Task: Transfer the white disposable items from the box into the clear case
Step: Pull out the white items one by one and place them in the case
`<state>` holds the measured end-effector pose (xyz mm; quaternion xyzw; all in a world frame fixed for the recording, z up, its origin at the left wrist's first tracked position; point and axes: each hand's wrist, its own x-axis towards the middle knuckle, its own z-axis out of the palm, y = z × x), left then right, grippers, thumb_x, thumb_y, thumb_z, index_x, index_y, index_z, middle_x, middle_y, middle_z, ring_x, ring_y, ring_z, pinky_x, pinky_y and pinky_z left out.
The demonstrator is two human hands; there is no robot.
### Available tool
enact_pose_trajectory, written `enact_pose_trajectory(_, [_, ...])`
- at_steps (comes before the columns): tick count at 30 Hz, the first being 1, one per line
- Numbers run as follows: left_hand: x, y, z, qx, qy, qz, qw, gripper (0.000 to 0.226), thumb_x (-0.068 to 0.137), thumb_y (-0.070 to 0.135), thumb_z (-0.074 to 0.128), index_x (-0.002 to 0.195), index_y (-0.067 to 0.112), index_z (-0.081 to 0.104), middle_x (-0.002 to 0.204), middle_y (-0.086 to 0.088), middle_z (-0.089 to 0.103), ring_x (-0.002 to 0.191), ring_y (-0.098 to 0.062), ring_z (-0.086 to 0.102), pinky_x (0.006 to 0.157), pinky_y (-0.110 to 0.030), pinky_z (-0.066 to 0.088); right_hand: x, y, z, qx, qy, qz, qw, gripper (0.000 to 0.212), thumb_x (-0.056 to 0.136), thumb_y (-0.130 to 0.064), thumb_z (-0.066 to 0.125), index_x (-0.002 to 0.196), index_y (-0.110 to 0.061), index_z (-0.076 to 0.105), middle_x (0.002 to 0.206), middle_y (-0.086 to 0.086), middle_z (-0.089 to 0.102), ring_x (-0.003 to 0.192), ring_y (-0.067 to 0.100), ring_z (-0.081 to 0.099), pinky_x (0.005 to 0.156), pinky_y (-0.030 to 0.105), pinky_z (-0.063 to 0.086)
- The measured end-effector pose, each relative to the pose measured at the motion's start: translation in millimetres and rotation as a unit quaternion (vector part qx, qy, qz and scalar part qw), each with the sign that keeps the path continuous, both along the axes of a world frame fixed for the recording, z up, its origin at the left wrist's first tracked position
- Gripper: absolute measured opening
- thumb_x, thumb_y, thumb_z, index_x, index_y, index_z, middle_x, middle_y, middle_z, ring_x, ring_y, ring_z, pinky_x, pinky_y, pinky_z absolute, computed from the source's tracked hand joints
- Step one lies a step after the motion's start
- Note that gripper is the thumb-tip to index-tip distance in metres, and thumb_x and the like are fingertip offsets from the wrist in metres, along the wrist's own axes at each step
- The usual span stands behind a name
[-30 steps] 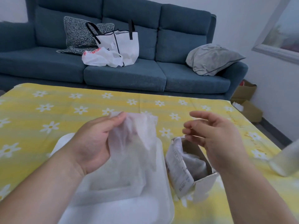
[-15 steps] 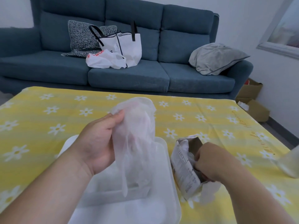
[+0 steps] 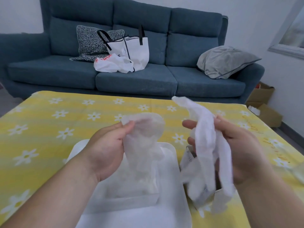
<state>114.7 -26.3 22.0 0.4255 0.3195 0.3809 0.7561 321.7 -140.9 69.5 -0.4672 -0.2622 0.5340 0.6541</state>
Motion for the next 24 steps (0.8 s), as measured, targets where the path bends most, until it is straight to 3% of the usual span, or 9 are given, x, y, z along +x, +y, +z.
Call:
enact_pose_trajectory(3, [1, -8, 3, 0.042, 0.014, -0.025, 0.999, 0.041, 0.088, 0.024, 0.052, 0.119, 0.006, 0.071, 0.121, -0.007, 0.073, 0.115, -0.020, 0.068, 0.100, -0.037, 0.047, -7, -1, -1, -0.006, 0.028, 0.031, 0.999, 0.023, 0.100, -0.015, 0.041, 0.112, -0.007, 0.059, 0.109, 0.024, 0.073, 0.063, 0.032, 0.070, 0.051, 0.034, 0.059])
enact_pose_trajectory(5, [4, -10, 5, 0.041, 0.025, -0.014, 0.999, 0.033, 0.096, 0.021, 0.050, 0.113, 0.007, 0.074, 0.117, -0.010, 0.074, 0.111, -0.025, 0.070, 0.099, -0.041, 0.050, -11, 4, -7, -0.002, 0.028, 0.049, 0.998, 0.017, 0.091, -0.009, 0.052, 0.105, -0.005, 0.059, 0.111, 0.029, 0.070, 0.072, 0.035, 0.069, 0.057, 0.036, 0.058])
enact_pose_trajectory(7, [9, -13, 6, 0.023, 0.049, 0.018, 0.998, 0.029, 0.100, 0.018, 0.050, 0.102, 0.009, 0.078, 0.106, -0.013, 0.077, 0.096, -0.028, 0.075, 0.089, -0.041, 0.056, -11, 10, -15, 0.008, 0.020, 0.064, 0.998, 0.024, 0.073, 0.001, 0.063, 0.095, -0.007, 0.059, 0.098, 0.028, 0.067, 0.076, 0.035, 0.065, 0.065, 0.040, 0.056])
enact_pose_trajectory(10, [16, -17, 5, -0.005, 0.084, 0.040, 0.996, 0.028, 0.101, 0.021, 0.052, 0.104, 0.004, 0.074, 0.098, -0.019, 0.077, 0.081, -0.033, 0.074, 0.077, -0.044, 0.059, -12, 15, -23, 0.031, 0.027, 0.090, 0.995, 0.028, 0.069, 0.007, 0.060, 0.093, -0.005, 0.057, 0.087, 0.021, 0.063, 0.073, 0.031, 0.065, 0.066, 0.039, 0.059])
enact_pose_trajectory(13, [17, -18, 3, -0.048, 0.051, -0.009, 0.997, 0.044, 0.095, 0.039, 0.056, 0.114, 0.002, 0.072, 0.108, -0.025, 0.073, 0.091, -0.034, 0.072, 0.081, -0.046, 0.056, -19, 18, -26, 0.040, 0.016, 0.111, 0.993, 0.028, 0.069, 0.009, 0.061, 0.095, -0.003, 0.061, 0.087, 0.020, 0.066, 0.076, 0.031, 0.066, 0.070, 0.038, 0.057])
enact_pose_trajectory(15, [18, -20, 2, -0.014, 0.048, -0.057, 0.997, 0.054, 0.085, 0.048, 0.058, 0.117, 0.006, 0.072, 0.112, -0.016, 0.075, 0.103, -0.030, 0.072, 0.086, -0.042, 0.056, -22, 19, -26, 0.039, 0.018, 0.126, 0.991, 0.027, 0.071, 0.006, 0.061, 0.096, -0.002, 0.064, 0.087, 0.018, 0.069, 0.075, 0.029, 0.069, 0.068, 0.035, 0.060])
enact_pose_trajectory(20, [19, -17, -3, 0.094, 0.074, 0.000, 0.993, 0.019, 0.092, 0.008, 0.063, 0.107, 0.005, 0.074, 0.102, -0.015, 0.077, 0.092, -0.028, 0.073, 0.074, -0.031, 0.056, -24, 20, -23, 0.030, -0.018, 0.097, 0.995, 0.029, 0.071, 0.001, 0.068, 0.100, -0.003, 0.071, 0.094, 0.014, 0.071, 0.077, 0.023, 0.069, 0.068, 0.030, 0.058])
enact_pose_trajectory(24, [11, -11, 2, 0.133, 0.088, 0.024, 0.987, 0.014, 0.093, 0.003, 0.061, 0.098, 0.002, 0.074, 0.097, -0.017, 0.077, 0.083, -0.030, 0.071, 0.074, -0.035, 0.052, -19, 23, -23, 0.031, -0.032, 0.014, 0.999, 0.023, 0.064, 0.001, 0.069, 0.084, -0.010, 0.070, 0.082, 0.009, 0.067, 0.068, 0.020, 0.068, 0.063, 0.028, 0.057])
